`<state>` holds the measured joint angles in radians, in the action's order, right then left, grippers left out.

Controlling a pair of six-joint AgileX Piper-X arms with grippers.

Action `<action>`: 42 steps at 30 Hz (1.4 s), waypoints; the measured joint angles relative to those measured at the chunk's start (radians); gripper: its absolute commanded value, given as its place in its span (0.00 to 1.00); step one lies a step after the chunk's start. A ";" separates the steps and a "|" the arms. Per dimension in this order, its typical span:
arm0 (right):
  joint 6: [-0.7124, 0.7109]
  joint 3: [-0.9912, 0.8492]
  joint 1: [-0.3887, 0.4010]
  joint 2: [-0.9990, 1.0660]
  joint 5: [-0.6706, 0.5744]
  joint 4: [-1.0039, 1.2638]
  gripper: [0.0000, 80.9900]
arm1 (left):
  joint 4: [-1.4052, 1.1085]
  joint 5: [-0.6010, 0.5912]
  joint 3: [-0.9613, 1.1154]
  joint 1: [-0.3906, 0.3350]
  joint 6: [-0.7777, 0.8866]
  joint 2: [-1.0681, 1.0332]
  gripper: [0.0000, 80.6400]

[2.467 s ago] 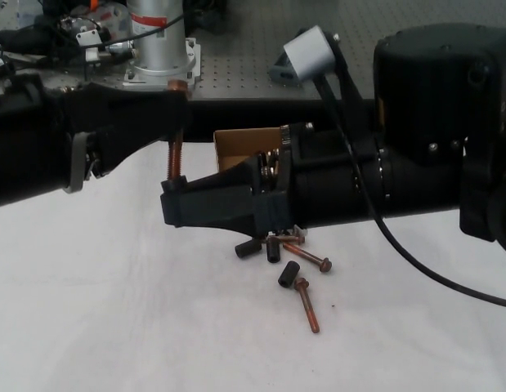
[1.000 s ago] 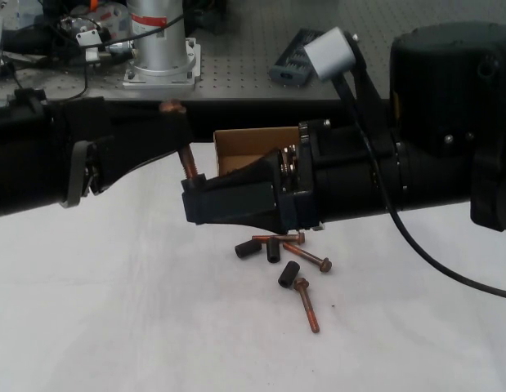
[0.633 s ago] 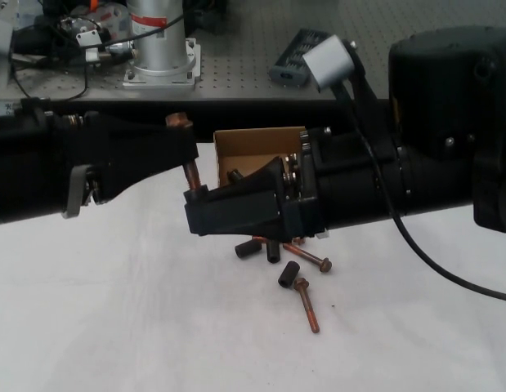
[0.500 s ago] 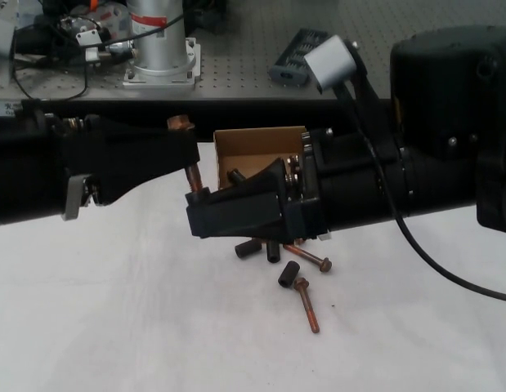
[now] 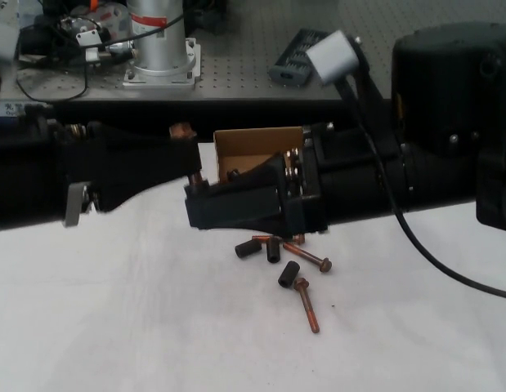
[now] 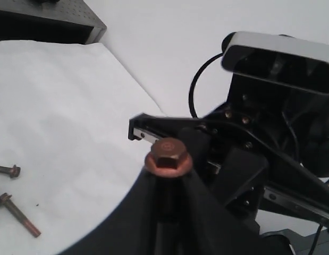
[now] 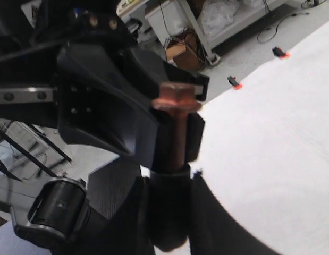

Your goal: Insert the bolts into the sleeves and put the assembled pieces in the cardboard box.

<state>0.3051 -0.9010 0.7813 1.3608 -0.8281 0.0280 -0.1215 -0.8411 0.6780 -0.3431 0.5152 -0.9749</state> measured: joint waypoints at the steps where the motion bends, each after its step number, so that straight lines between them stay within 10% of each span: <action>1: 0.000 0.000 0.000 0.000 0.000 0.002 0.04 | 0.000 0.000 0.000 0.000 0.000 0.000 0.01; 6: 0.000 0.000 0.000 0.000 -0.006 0.002 0.04 | 0.000 -0.011 0.000 0.000 -0.002 0.000 0.13; 12: 0.000 0.000 -0.003 0.000 0.009 0.012 0.04 | -0.018 -0.068 0.000 0.000 -0.003 0.000 0.66; 29: -0.005 0.000 -0.039 -0.006 0.105 -0.071 0.04 | -0.003 0.056 -0.011 0.007 0.019 0.000 0.62; 42: -0.006 -0.290 -0.209 0.317 0.256 -0.210 0.04 | 0.534 0.225 -0.011 0.275 -0.148 0.275 0.62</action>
<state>0.2988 -1.1910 0.5724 1.6782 -0.5725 -0.1824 0.4124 -0.6164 0.6667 -0.0679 0.3671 -0.7002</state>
